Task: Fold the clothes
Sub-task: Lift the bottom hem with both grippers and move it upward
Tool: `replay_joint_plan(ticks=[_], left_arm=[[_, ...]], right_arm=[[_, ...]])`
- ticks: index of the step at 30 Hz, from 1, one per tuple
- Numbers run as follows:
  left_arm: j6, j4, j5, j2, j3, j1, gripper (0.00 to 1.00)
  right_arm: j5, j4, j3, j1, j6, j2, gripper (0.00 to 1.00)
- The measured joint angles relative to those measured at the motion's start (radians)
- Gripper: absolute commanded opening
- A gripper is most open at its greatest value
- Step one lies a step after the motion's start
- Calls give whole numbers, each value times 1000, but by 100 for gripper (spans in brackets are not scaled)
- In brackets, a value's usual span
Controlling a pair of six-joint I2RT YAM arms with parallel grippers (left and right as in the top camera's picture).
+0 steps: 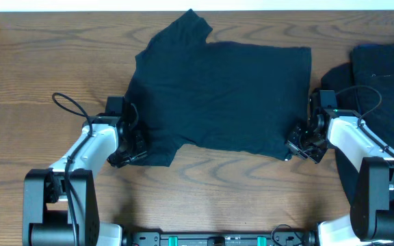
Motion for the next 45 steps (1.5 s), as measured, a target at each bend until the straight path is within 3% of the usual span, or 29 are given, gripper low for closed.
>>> replay_joint_plan(ticks=[3,6,7,19,28,37,45], left_arm=[[0,0,-3,0,-1,0,37],[-6,-1,-7,0,-3,0,7],[-7,-1,-6,0,-4,0,6],[0,-102,-3,-21,-12,0,6],[-34,-241,-8,-232,-16,0,6],[-100,-444,-8,-391,-17,0,6],[-132,-488,-3,-469,-17,0,6]], right_arm=[[0,3,0,0,0,0,1],[0,4,0,0,0,0,1],[0,4,0,0,0,0,1],[-1,-6,0,0,-31,0,1],[-15,-91,0,0,-42,-14,1],[-17,-199,-1,0,-60,-177,1],[-19,-226,-1,0,-60,-304,1]])
